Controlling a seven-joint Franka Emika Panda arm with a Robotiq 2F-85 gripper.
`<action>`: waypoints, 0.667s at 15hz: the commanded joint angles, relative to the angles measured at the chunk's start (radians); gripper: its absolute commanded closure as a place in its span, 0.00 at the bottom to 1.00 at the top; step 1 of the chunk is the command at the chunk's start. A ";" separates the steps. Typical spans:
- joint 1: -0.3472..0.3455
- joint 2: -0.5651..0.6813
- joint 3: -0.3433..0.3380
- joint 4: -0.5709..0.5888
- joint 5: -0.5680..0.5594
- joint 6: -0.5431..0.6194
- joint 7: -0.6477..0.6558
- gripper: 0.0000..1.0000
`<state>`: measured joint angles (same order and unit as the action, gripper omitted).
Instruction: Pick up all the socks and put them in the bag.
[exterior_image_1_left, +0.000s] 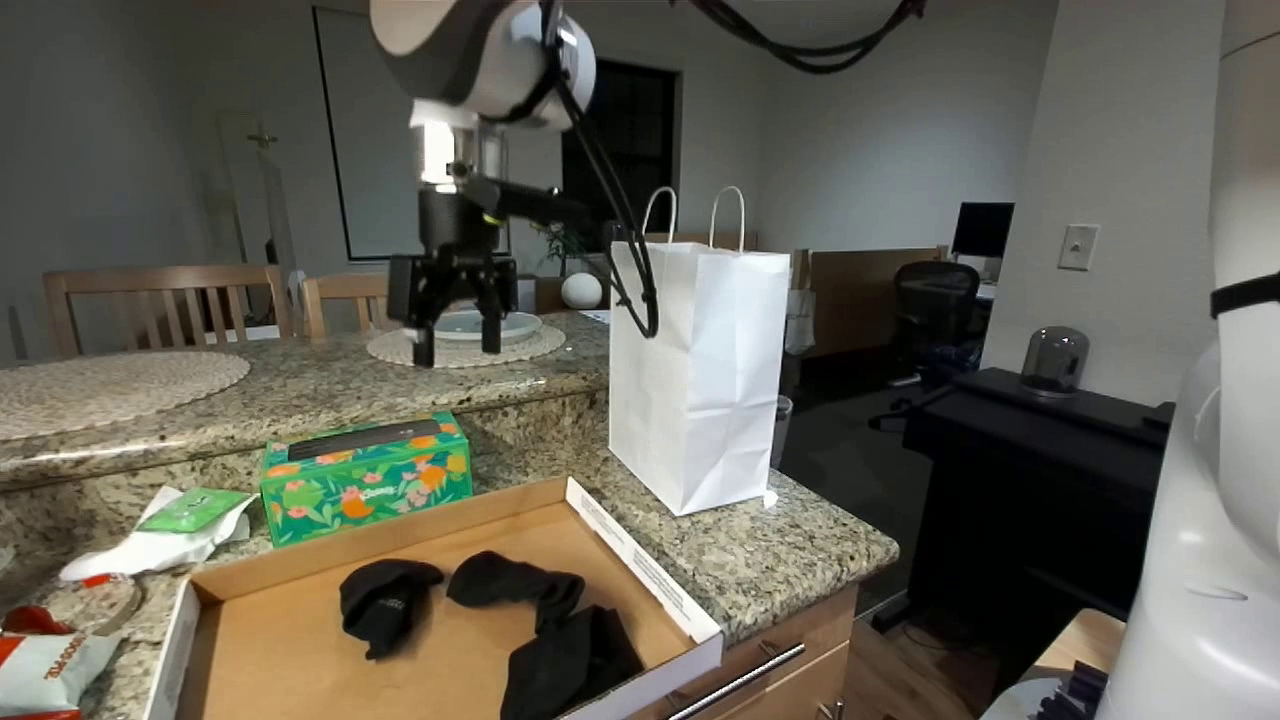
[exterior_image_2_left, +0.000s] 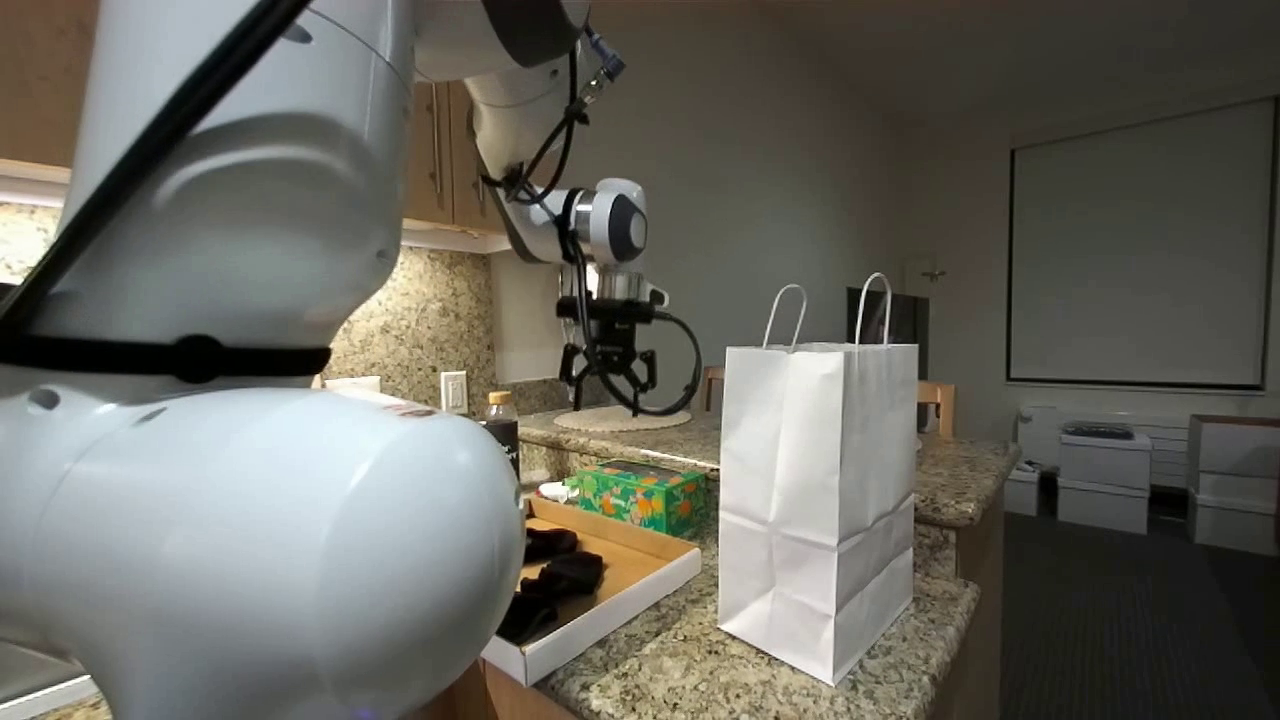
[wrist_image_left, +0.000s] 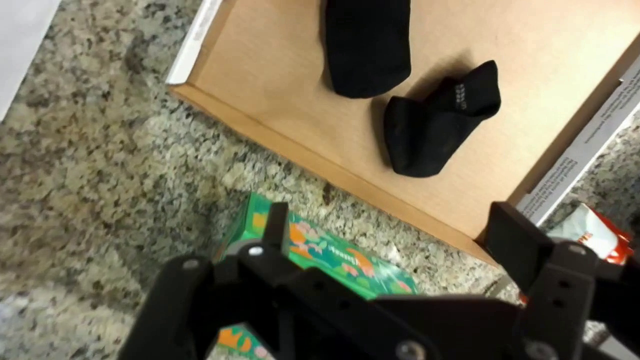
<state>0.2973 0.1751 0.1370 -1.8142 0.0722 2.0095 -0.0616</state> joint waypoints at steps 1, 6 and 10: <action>-0.001 0.028 0.041 -0.194 -0.026 0.202 0.124 0.00; 0.031 0.157 0.051 -0.361 -0.064 0.470 0.249 0.00; 0.064 0.217 0.026 -0.400 -0.111 0.547 0.327 0.26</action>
<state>0.3361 0.3828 0.1853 -2.1813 0.0080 2.5136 0.1899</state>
